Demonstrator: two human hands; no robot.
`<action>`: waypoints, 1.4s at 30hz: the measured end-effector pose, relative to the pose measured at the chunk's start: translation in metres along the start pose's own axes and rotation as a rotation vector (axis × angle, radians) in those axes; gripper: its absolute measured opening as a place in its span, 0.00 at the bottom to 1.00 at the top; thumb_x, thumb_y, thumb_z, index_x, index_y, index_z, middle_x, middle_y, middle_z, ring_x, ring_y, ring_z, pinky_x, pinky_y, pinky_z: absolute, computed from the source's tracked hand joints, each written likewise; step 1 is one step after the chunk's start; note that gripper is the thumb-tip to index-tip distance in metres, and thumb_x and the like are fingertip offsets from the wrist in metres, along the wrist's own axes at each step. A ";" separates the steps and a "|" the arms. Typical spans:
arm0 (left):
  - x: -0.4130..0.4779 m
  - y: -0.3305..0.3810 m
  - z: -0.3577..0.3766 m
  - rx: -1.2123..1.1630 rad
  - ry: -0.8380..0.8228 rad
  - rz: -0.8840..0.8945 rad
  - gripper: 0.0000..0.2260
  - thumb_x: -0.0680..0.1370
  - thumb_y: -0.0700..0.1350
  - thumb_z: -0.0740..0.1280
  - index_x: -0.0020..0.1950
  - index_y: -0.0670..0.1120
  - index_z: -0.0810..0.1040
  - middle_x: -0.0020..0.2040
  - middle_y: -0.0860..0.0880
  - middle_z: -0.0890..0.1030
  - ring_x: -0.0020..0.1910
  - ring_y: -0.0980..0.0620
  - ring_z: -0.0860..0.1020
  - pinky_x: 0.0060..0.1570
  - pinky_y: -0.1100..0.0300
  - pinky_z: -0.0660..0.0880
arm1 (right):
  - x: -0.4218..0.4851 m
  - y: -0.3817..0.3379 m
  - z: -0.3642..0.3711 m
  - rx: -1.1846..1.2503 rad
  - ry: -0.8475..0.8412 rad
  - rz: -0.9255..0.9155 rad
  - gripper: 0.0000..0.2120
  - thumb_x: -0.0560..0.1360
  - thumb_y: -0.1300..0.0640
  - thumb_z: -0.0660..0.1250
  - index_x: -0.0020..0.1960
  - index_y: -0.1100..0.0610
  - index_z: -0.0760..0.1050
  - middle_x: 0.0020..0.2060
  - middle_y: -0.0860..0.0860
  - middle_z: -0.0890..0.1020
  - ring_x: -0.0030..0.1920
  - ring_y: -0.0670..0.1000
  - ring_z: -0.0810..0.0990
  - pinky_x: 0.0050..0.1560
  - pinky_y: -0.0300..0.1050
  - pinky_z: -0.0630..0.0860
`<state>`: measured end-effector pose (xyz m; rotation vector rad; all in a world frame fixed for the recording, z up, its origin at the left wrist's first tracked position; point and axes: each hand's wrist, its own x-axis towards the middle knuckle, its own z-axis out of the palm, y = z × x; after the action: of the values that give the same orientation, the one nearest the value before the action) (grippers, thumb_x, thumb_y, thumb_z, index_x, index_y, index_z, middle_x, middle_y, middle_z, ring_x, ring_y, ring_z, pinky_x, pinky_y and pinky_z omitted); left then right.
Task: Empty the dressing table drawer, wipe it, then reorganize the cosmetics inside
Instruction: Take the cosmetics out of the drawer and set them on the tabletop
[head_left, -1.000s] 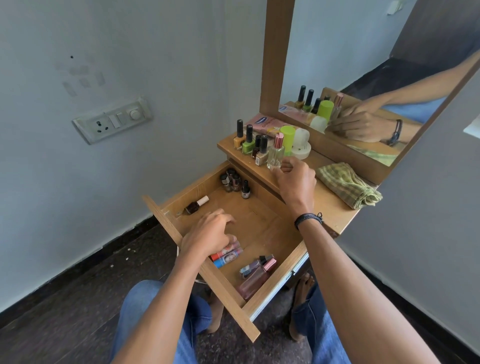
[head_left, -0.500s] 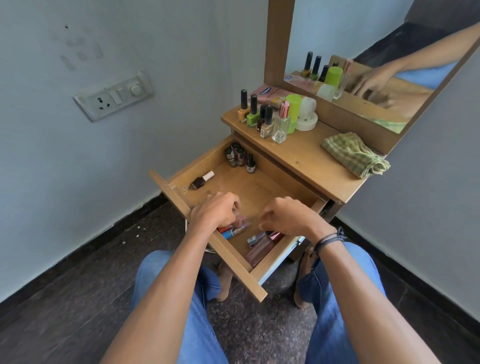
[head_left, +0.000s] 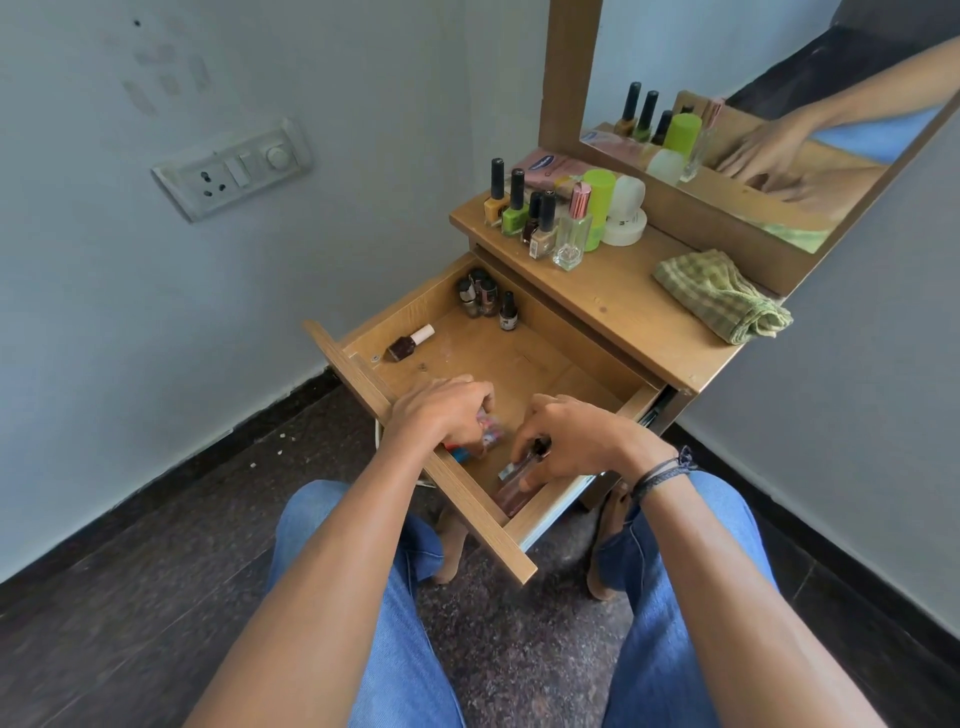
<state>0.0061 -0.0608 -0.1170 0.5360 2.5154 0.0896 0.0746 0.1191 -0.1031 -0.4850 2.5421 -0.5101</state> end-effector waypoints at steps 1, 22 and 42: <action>0.000 0.001 0.000 -0.006 0.003 -0.004 0.11 0.81 0.57 0.66 0.61 0.57 0.73 0.63 0.51 0.73 0.60 0.45 0.75 0.50 0.50 0.68 | 0.000 -0.001 0.000 -0.003 -0.005 -0.007 0.14 0.72 0.44 0.76 0.57 0.44 0.84 0.50 0.45 0.72 0.54 0.48 0.70 0.56 0.46 0.72; 0.008 -0.008 -0.001 -0.150 0.186 -0.006 0.22 0.77 0.47 0.74 0.68 0.56 0.73 0.70 0.52 0.68 0.63 0.46 0.75 0.57 0.44 0.77 | 0.015 -0.006 0.018 -0.164 0.163 0.047 0.13 0.75 0.43 0.72 0.54 0.48 0.81 0.52 0.45 0.77 0.55 0.49 0.73 0.60 0.51 0.71; -0.011 -0.008 -0.016 -0.666 0.330 0.264 0.08 0.81 0.50 0.69 0.59 0.55 0.83 0.54 0.60 0.84 0.54 0.60 0.81 0.54 0.52 0.80 | -0.005 0.015 -0.016 0.721 0.693 0.186 0.10 0.67 0.58 0.80 0.47 0.52 0.83 0.39 0.48 0.85 0.36 0.41 0.80 0.34 0.37 0.76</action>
<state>0.0030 -0.0717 -0.0991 0.5942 2.4879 1.1472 0.0668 0.1384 -0.0944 0.2407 2.6913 -1.6560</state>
